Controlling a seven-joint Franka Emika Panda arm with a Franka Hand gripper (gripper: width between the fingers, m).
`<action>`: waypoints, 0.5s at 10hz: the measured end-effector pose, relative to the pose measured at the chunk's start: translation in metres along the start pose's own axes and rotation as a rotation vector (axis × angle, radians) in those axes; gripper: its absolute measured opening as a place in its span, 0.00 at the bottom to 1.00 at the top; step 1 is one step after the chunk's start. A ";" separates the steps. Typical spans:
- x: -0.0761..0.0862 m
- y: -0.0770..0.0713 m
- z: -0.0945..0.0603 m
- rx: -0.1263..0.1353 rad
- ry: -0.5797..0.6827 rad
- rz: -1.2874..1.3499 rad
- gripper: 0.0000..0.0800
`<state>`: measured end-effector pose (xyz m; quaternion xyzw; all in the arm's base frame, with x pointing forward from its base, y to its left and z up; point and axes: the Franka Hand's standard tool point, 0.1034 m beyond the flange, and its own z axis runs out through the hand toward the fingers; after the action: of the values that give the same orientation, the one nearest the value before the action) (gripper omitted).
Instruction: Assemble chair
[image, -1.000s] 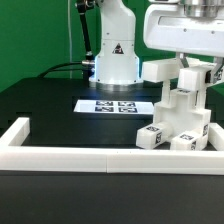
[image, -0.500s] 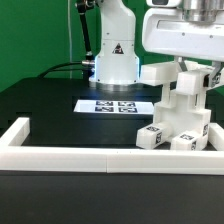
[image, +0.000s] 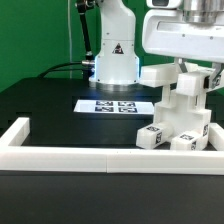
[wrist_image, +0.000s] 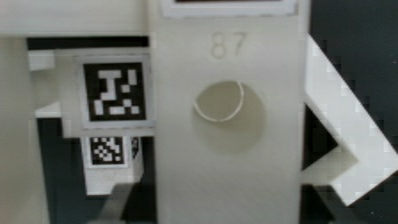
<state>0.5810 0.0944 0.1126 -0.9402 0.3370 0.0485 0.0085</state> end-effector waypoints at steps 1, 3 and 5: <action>0.000 0.000 0.001 -0.002 -0.001 0.000 0.36; 0.000 0.001 0.005 -0.004 -0.001 0.000 0.36; 0.001 -0.001 0.008 -0.001 0.007 -0.001 0.36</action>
Offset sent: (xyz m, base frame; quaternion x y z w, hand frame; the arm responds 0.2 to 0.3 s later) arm -0.0019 0.0014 -0.0096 0.0025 0.0139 0.0016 0.9999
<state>0.5816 0.0945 0.1047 -0.9406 0.3365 0.0455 0.0070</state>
